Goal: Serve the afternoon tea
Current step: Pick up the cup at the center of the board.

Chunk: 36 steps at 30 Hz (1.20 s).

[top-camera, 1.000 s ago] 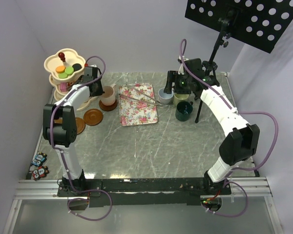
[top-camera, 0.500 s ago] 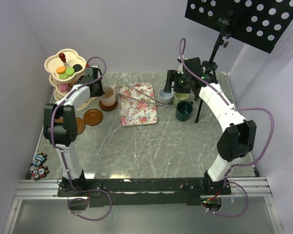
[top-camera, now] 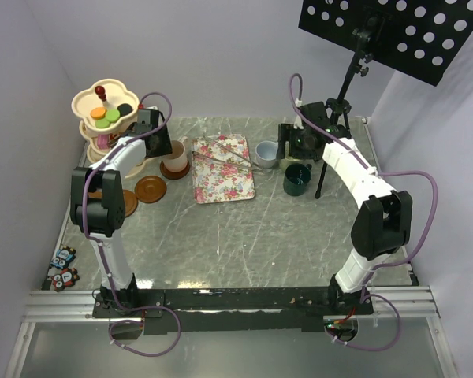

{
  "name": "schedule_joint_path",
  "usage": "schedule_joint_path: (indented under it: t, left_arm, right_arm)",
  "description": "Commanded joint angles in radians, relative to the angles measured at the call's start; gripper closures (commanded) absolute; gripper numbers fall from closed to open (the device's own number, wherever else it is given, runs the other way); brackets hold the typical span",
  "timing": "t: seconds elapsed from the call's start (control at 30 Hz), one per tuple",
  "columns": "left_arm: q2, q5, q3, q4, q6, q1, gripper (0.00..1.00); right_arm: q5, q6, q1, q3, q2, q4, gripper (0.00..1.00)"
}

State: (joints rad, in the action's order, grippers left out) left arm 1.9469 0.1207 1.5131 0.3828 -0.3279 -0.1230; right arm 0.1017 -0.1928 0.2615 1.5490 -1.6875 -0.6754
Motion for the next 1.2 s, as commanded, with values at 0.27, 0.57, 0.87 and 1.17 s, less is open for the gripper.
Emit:
schedule_joint_path:
  t: [0.27, 0.57, 0.87, 1.17]
  left_arm:
    - [-0.137, 0.017, 0.007, -0.012, -0.011, 0.000, 0.18]
    - [-0.261, 0.057, -0.016, -0.013, -0.030, -0.033, 0.01]
    - [-0.333, 0.069, -0.028, 0.007, -0.072, -0.073, 0.01]
    - [-0.371, 0.077, 0.035, 0.053, -0.089, -0.150, 0.01]
  right_arm:
    - [-0.126, 0.026, -0.097, -0.145, 0.061, 0.017, 0.25]
    - [-0.209, 0.069, -0.105, -0.175, -0.003, 0.079, 0.37]
    - [-0.243, 0.102, -0.110, -0.174, -0.090, 0.123, 0.53]
    - [-0.211, 0.115, -0.114, -0.144, -0.124, 0.109, 0.99]
